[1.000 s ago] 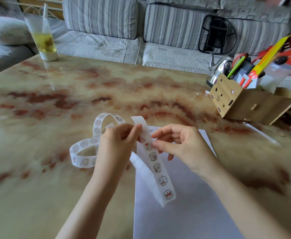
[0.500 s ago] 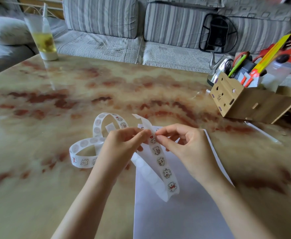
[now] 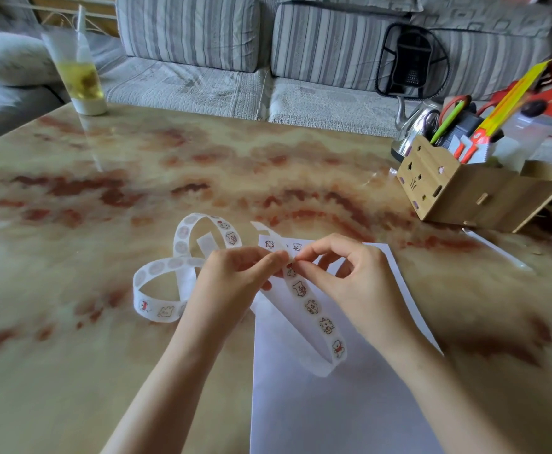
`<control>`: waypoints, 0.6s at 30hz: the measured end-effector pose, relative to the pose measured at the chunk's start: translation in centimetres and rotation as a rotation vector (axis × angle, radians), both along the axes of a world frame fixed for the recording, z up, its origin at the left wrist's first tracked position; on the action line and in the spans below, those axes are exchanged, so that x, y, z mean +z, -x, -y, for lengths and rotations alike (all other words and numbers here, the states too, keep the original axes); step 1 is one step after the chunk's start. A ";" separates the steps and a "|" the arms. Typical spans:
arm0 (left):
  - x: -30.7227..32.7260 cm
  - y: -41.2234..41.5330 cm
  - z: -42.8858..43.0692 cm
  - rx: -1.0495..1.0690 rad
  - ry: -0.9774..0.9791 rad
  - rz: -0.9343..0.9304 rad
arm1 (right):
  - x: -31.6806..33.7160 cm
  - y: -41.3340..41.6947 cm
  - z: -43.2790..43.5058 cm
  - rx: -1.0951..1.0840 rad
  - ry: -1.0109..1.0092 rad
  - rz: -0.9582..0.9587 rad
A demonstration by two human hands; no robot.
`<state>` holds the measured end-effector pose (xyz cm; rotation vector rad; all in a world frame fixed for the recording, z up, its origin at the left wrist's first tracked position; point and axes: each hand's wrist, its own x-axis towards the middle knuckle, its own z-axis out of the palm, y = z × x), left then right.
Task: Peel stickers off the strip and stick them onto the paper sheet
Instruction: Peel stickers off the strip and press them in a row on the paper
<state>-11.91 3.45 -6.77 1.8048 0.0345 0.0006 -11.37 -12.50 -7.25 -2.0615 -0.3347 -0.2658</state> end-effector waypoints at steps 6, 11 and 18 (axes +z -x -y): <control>0.0 0.1 0.1 0.030 0.055 -0.053 | -0.6 0.1 -0.1 0.012 0.029 0.106; 0.2 0.1 0.2 0.019 0.058 -0.052 | -0.5 -0.1 0.0 0.030 -0.035 0.010; 0.2 0.2 0.3 -0.006 0.049 -0.038 | -0.5 0.0 0.1 0.011 -0.083 -0.055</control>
